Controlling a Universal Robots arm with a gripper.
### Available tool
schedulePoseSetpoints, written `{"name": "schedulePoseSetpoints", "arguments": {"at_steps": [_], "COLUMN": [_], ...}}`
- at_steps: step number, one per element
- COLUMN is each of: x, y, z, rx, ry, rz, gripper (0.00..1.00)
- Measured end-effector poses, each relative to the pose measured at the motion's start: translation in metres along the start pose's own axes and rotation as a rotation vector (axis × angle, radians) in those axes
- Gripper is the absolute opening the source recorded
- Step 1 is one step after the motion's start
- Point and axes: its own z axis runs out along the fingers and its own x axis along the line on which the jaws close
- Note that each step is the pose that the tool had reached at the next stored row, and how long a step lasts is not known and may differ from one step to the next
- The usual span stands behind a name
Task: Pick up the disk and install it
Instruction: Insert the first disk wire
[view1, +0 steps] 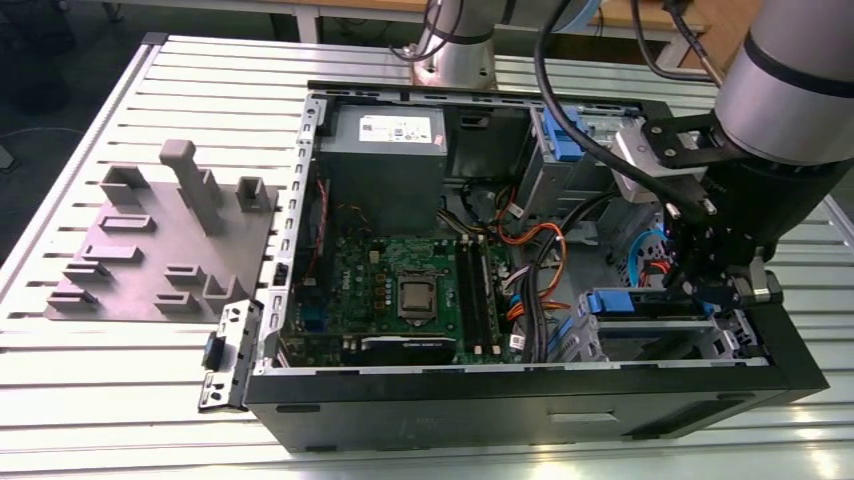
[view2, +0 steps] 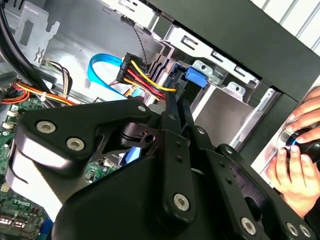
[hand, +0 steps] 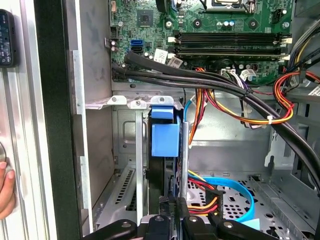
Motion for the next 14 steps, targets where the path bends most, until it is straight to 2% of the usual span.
{"name": "schedulePoseSetpoints", "arguments": {"at_steps": [14], "x": [-0.0001], "y": [0.0012], "z": [0.0015], "rx": [-0.0002], "ry": [-0.0002], "rz": [0.006], "gripper": [0.16]}}
